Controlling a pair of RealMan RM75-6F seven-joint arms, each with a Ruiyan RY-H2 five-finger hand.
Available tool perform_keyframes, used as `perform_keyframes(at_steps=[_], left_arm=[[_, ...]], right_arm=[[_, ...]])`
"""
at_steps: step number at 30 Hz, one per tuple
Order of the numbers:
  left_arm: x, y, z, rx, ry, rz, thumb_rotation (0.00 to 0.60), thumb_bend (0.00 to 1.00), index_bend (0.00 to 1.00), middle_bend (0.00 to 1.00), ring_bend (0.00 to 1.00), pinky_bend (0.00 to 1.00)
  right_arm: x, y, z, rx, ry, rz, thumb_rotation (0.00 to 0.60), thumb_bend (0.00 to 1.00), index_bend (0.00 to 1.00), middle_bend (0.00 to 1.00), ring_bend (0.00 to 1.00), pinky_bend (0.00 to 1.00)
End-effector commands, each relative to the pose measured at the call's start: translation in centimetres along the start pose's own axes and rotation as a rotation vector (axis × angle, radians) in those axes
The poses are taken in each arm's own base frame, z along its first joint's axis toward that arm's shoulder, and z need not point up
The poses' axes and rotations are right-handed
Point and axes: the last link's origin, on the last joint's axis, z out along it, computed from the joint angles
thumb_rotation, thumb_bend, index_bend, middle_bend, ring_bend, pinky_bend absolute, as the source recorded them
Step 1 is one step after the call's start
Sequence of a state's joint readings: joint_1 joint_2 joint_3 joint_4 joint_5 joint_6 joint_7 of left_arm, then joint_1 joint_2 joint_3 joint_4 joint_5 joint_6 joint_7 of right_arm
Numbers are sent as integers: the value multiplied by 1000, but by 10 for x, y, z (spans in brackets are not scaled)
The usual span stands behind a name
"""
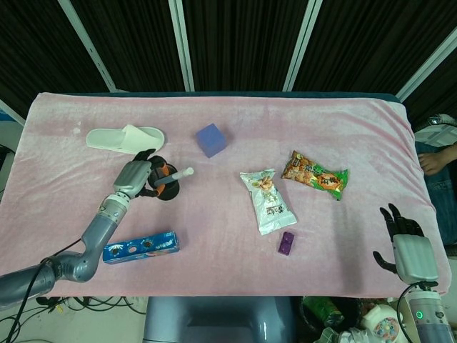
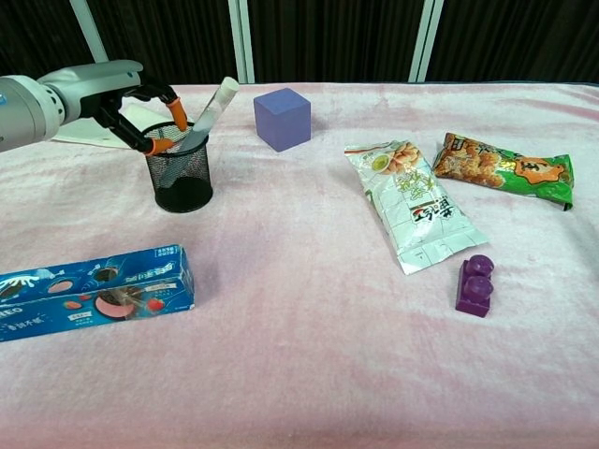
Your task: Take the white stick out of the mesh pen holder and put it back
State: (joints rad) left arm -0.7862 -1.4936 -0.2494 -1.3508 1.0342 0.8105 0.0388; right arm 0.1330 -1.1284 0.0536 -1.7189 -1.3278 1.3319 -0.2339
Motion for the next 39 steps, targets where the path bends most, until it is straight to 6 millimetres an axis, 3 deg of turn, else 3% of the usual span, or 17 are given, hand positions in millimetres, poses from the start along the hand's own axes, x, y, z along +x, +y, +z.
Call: perform_keyframes(at_steps=[1, 8, 15, 19, 25, 33, 39], left_arm=[[2, 1, -2, -6, 3, 5, 600, 377, 401, 238, 0, 50], [8, 4, -6, -11, 17, 6, 600, 376, 398, 237, 0, 50], [38, 14, -21, -71, 152, 85, 600, 377, 388, 238, 0, 50], [63, 10, -52, -72, 265, 295, 600, 377, 294, 233, 0, 52], [77, -11, -113, 100, 256, 492, 600, 373, 169, 142, 0, 53], [66, -50, -189, 232, 169, 382, 600, 351, 142, 115, 0, 52], [55, -78, -216, 252, 157, 343, 600, 333, 139, 113, 0, 31]], right_arm=[[0, 0, 0, 0, 0, 0, 600, 170, 16, 24, 174, 167], [0, 0, 0, 1, 1, 0, 600, 170, 16, 24, 174, 167], [1, 1, 0, -1, 4, 0, 600, 170, 16, 24, 174, 167], [2, 1, 0, 0, 8, -6, 600, 171, 16, 24, 173, 167], [3, 2, 1, 0, 17, -11, 600, 170, 16, 24, 173, 167], [8, -3, 1, 43, 84, -26, 600, 170, 15, 23, 169, 165], [9, -5, 0, 75, 126, -31, 600, 170, 16, 22, 168, 164]])
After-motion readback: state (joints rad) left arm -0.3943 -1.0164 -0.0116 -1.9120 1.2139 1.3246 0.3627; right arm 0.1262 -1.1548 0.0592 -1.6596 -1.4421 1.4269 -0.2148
